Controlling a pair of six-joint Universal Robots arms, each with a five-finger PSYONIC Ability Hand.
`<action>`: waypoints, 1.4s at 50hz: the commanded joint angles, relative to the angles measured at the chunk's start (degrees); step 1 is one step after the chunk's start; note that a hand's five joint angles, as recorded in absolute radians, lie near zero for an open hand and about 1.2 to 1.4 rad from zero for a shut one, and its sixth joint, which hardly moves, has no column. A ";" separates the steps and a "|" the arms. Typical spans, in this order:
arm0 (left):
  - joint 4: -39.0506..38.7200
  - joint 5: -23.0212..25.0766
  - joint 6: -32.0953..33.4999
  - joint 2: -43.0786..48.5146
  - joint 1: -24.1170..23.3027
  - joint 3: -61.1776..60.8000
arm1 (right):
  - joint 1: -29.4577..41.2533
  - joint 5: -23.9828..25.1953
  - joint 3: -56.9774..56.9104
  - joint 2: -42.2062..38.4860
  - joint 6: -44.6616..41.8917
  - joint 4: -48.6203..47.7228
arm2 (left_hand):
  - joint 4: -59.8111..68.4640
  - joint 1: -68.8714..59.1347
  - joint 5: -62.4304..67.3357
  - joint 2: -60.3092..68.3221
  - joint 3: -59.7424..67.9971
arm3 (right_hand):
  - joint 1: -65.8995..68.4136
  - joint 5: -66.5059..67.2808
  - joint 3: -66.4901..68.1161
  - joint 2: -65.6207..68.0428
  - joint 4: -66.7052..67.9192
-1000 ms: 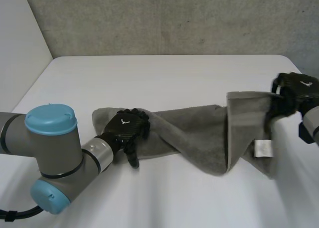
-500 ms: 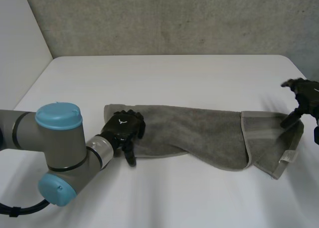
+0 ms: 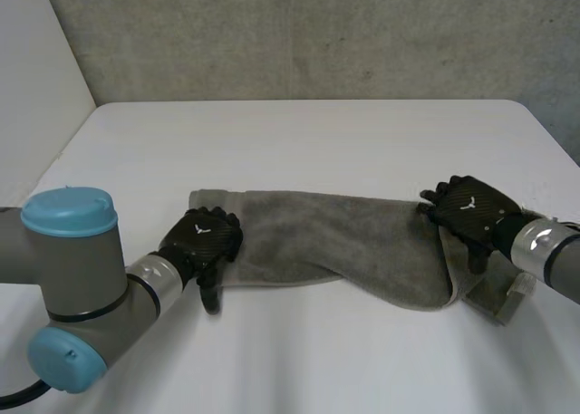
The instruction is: Fold the towel.
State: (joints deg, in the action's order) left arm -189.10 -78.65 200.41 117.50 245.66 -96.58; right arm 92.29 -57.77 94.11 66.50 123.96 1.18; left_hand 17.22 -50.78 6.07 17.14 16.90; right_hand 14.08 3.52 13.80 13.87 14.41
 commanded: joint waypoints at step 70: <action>-2.33 -2.12 -0.11 7.57 -1.15 8.16 | -9.59 -22.65 -23.53 -14.74 43.65 -3.47 | 8.64 24.92 9.79 8.71 8.96 | 65.92 66.48 66.20 66.13 65.59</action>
State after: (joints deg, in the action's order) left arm -191.44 -80.65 200.29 124.56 244.51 -89.04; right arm 83.18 -80.05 70.35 52.07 167.76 -2.32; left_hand 26.90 -50.78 15.47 27.58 26.53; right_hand 75.86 66.61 76.76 75.51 76.58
